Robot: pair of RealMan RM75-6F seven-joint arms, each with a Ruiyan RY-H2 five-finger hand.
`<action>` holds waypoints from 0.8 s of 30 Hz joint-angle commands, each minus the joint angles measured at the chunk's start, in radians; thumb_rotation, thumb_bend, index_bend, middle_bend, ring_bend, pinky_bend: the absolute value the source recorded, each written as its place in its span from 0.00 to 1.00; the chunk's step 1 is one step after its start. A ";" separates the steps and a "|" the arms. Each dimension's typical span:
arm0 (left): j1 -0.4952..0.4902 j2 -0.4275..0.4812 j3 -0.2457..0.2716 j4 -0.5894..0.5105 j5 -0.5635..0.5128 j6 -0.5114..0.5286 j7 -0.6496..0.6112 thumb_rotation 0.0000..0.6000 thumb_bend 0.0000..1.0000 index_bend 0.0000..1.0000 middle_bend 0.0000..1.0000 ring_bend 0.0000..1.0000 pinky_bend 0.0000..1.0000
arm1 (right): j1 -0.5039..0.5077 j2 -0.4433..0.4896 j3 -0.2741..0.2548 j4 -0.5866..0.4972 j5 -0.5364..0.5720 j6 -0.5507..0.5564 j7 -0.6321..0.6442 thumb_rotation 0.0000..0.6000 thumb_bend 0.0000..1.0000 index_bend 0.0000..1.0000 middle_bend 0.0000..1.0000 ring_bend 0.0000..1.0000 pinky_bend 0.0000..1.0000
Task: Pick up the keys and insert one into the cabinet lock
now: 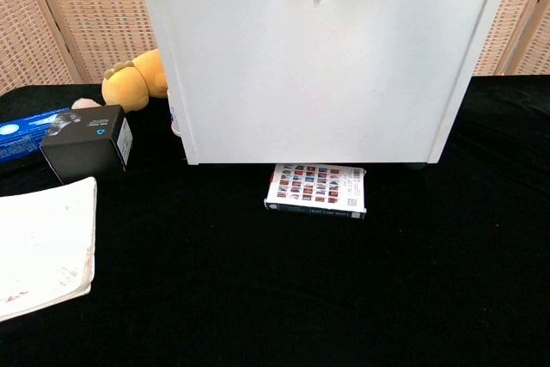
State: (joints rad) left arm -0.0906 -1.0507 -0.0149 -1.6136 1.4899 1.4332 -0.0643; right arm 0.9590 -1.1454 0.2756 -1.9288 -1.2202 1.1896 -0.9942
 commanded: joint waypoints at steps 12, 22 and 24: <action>0.010 0.011 0.009 -0.010 0.032 0.027 -0.017 1.00 0.00 0.00 0.00 0.00 0.00 | -0.310 0.220 -0.146 0.012 -0.384 0.291 0.370 1.00 0.47 0.55 0.79 0.80 0.99; 0.032 0.001 0.017 -0.012 0.079 0.090 0.001 1.00 0.00 0.00 0.00 0.00 0.00 | -0.604 0.236 -0.269 0.128 -0.355 0.496 0.701 1.00 0.00 0.21 0.16 0.11 0.21; 0.035 -0.006 0.016 -0.005 0.092 0.105 0.005 1.00 0.00 0.00 0.00 0.00 0.00 | -0.643 0.222 -0.288 0.150 -0.330 0.493 0.755 1.00 0.00 0.12 0.03 0.01 0.11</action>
